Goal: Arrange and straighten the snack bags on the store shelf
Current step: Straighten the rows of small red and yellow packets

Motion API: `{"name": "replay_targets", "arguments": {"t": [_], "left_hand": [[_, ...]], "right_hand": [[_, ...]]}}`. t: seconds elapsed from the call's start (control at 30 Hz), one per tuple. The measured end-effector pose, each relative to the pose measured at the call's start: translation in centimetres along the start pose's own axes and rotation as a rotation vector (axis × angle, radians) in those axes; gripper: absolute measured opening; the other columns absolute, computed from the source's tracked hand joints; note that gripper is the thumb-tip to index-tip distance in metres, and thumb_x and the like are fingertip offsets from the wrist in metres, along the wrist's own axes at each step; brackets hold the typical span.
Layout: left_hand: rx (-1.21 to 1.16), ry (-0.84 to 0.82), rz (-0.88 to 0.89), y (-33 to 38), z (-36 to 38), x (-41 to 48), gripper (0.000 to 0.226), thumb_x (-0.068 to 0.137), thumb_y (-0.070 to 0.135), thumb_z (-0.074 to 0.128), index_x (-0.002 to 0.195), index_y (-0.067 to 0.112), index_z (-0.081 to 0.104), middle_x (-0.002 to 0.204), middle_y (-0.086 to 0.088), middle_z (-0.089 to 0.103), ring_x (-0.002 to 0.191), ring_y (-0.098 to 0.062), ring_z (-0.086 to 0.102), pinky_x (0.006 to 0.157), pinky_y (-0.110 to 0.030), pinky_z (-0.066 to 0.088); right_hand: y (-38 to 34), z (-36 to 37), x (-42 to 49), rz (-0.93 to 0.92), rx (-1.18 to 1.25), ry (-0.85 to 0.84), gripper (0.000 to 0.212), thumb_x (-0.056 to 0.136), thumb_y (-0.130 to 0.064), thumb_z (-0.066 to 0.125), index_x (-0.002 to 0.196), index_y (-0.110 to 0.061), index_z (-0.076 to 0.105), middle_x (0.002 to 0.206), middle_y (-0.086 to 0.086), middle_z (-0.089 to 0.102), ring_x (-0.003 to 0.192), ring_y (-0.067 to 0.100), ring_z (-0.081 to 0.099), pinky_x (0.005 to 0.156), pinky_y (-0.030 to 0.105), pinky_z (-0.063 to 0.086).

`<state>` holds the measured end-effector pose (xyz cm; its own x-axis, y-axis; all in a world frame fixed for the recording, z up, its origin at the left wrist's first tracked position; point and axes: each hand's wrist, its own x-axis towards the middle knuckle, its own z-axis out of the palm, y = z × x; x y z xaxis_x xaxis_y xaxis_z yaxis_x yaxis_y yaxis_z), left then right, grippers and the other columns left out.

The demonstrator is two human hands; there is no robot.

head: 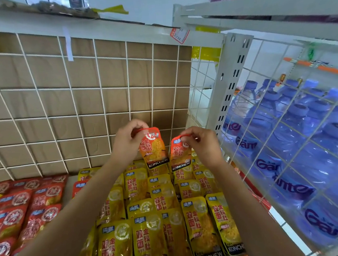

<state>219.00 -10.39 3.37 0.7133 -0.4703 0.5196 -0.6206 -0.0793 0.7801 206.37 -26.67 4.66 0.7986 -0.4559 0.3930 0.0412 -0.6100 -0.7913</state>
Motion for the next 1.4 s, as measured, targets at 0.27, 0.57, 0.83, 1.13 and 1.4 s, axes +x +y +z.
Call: {"name": "replay_targets", "arguments": {"t": [0.27,0.57,0.83,1.13,1.4], "left_hand": [[-0.113,-0.041,-0.039,2.2,-4.8,-3.5,0.011,0.084,0.017,0.057,0.079,0.026,0.056,0.074,0.023,0.061,0.071,0.005,0.055,0.062,-0.01,0.044],[-0.036,0.0,-0.113,0.7,-11.0,-8.2,0.04,0.086,0.0,0.058,0.075,0.038,0.064,0.067,0.019,0.063,0.062,0.004,0.054,0.06,-0.008,0.04],[0.024,0.013,-0.18,-0.4,-16.9,-12.7,0.025,0.085,0.008,0.062,0.079,0.032,0.064,0.07,0.007,0.065,0.065,-0.006,0.058,0.062,-0.017,0.045],[0.06,0.07,-0.254,-1.1,-25.9,-16.7,0.01,0.076,0.023,0.06,0.08,0.032,0.063,0.069,0.01,0.063,0.064,-0.008,0.055,0.061,-0.025,0.044],[0.175,0.172,-0.33,-3.0,-33.9,-20.6,0.015,0.08,0.014,0.066,0.08,0.029,0.063,0.066,0.021,0.063,0.06,0.004,0.054,0.058,-0.012,0.04]], "right_hand": [[-1.3,-0.9,-2.5,-0.115,-0.036,0.061,0.024,0.084,-0.014,0.065,0.075,-0.036,0.06,0.073,-0.018,0.063,0.069,0.0,0.058,0.066,0.026,0.048],[-2.7,0.7,-5.6,-0.08,0.047,0.093,0.022,0.083,-0.008,0.065,0.077,-0.029,0.063,0.074,-0.015,0.065,0.068,-0.003,0.06,0.06,0.009,0.045],[-5.6,5.1,-7.4,-0.021,0.204,0.013,0.021,0.083,-0.007,0.065,0.076,-0.026,0.064,0.064,-0.008,0.064,0.055,-0.001,0.053,0.055,0.013,0.04],[-10.5,13.7,-8.7,-0.014,0.249,-0.141,0.024,0.082,-0.003,0.065,0.073,-0.025,0.065,0.057,-0.001,0.063,0.045,0.004,0.05,0.048,0.018,0.042],[-14.6,22.1,-9.9,-0.019,0.256,-0.282,0.025,0.081,-0.005,0.067,0.072,-0.029,0.063,0.06,-0.02,0.064,0.053,-0.002,0.056,0.054,0.011,0.042]]}}
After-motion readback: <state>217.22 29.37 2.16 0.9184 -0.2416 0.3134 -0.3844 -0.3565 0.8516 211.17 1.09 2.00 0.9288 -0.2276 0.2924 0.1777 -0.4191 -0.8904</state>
